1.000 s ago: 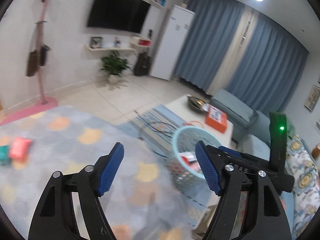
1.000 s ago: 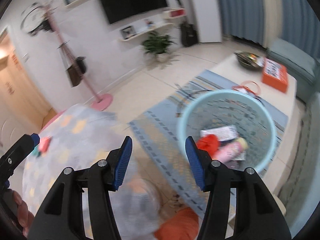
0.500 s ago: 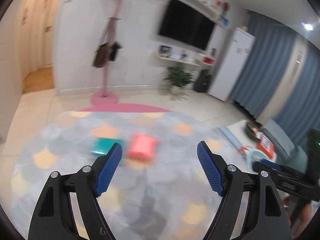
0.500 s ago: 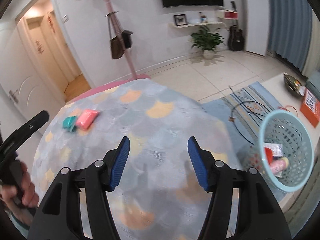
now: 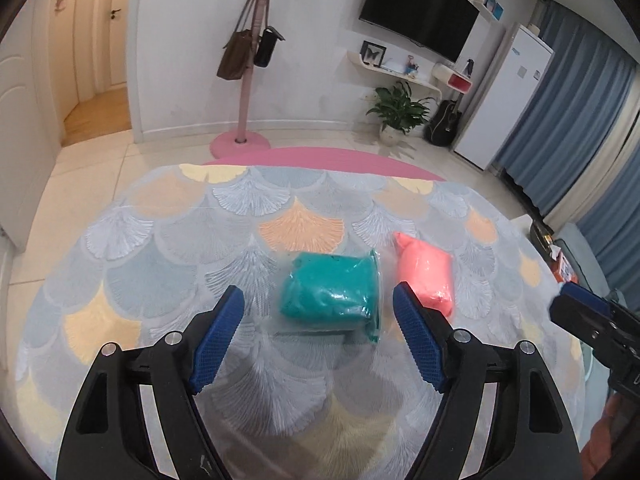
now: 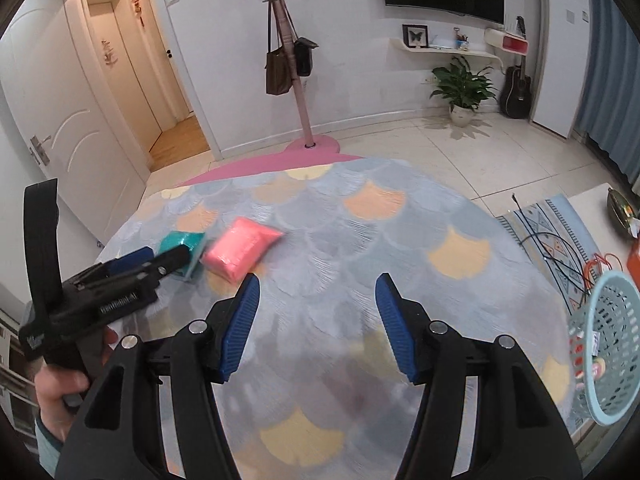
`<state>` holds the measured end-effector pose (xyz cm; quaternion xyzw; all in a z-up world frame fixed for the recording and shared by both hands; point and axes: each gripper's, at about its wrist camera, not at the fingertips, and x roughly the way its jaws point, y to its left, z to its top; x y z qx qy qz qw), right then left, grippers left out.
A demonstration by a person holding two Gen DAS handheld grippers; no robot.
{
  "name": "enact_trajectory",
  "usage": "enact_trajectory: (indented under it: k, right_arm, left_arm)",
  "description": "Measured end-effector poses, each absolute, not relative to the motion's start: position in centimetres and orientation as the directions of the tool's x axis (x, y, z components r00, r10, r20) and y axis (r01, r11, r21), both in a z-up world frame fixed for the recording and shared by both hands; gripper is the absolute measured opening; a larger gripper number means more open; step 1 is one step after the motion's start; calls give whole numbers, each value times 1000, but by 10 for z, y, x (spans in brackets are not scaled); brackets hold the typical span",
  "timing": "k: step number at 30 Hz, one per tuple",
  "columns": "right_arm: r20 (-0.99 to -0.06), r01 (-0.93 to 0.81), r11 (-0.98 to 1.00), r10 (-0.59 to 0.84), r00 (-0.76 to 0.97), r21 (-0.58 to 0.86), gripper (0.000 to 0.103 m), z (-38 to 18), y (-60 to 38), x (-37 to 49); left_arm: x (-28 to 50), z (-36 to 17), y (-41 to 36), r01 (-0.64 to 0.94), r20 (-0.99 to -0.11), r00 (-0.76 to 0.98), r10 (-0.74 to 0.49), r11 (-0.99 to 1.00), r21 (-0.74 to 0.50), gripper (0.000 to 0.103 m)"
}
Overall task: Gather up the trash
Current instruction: 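Move back to the table and grasp the teal packet with the left gripper, then grasp the pink packet with the right gripper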
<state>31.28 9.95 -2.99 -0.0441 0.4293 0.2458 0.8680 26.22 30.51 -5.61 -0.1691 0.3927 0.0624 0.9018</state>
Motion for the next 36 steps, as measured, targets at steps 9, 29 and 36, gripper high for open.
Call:
enact_trajectory:
  k: [9, 29, 36]
  right_arm:
    - [-781, -390, 886, 424, 458, 252, 57, -53, 125, 347]
    - [-781, -400, 872, 451, 432, 283, 68, -67, 177, 339]
    - [-799, -427, 848, 479, 364, 313, 68, -77, 196, 328]
  left_arm:
    - [261, -59, 293, -208, -719, 695, 9, 960, -189, 43]
    - [218, -50, 362, -459, -633, 763, 129, 798, -391, 42]
    - [206, -47, 374, -509, -625, 760, 179, 761, -402, 42]
